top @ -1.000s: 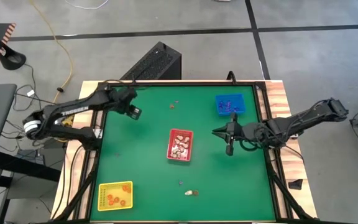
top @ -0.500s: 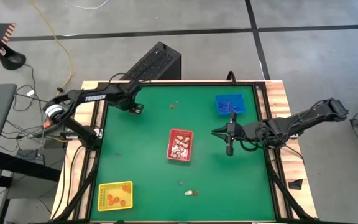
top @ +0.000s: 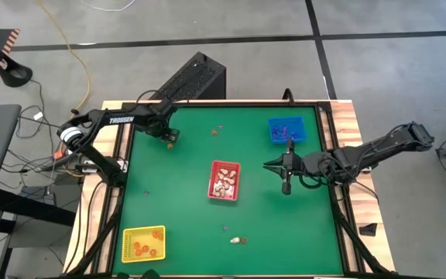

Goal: Sort Halloween decoration

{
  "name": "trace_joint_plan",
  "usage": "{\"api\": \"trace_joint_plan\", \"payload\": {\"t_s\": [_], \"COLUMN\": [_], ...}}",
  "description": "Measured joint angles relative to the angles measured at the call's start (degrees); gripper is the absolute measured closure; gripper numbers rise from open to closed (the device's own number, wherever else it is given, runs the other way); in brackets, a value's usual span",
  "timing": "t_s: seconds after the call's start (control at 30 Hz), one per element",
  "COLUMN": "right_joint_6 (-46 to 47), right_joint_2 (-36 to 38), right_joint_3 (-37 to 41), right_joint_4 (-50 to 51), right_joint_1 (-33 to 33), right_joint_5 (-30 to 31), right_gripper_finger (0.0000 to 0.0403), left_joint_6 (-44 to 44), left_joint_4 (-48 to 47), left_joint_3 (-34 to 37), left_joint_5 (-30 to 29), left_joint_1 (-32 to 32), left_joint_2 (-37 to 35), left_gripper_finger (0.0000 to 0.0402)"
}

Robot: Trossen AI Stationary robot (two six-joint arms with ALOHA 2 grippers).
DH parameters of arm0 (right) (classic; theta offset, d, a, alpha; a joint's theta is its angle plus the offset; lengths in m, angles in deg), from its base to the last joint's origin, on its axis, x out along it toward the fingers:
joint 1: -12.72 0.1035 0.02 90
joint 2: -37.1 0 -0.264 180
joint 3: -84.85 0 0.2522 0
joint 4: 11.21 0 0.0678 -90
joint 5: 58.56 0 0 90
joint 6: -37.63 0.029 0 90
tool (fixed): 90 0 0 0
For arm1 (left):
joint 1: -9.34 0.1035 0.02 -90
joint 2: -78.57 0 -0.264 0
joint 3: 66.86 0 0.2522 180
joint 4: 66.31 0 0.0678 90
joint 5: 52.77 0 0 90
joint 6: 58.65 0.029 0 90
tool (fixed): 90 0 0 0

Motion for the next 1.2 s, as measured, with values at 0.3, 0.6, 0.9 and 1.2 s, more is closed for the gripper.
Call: {"api": "trace_joint_plan", "payload": {"t_s": [0.3, 0.6, 0.9, 1.2], "right_joint_6": [0.44, 0.46, 0.48, 0.48], "right_joint_2": [0.00, 0.00, -0.02, 0.00], "right_joint_3": [0.00, -0.02, -0.04, -0.04], "right_joint_4": [-0.02, -0.02, -0.02, -0.02], "right_joint_1": [0.00, 0.00, 0.02, 0.02], "right_joint_5": [-0.01, -0.03, -0.50, -1.32], "right_gripper_finger": [0.0333, 0.0333, 0.0333, 0.0333], "left_joint_6": [0.17, 1.92, 2.14, -0.17], "left_joint_4": [0.85, 1.06, 1.00, 18.61], "left_joint_3": [0.00, -0.02, 0.07, 0.09], "left_joint_5": [0.67, 0.47, 5.37, 21.81], "left_joint_1": [0.20, 0.29, 0.13, -8.41], "left_joint_2": [0.09, -0.45, -3.88, -7.82], "left_gripper_finger": [0.0290, 0.0363, 0.0372, 0.0372]}}
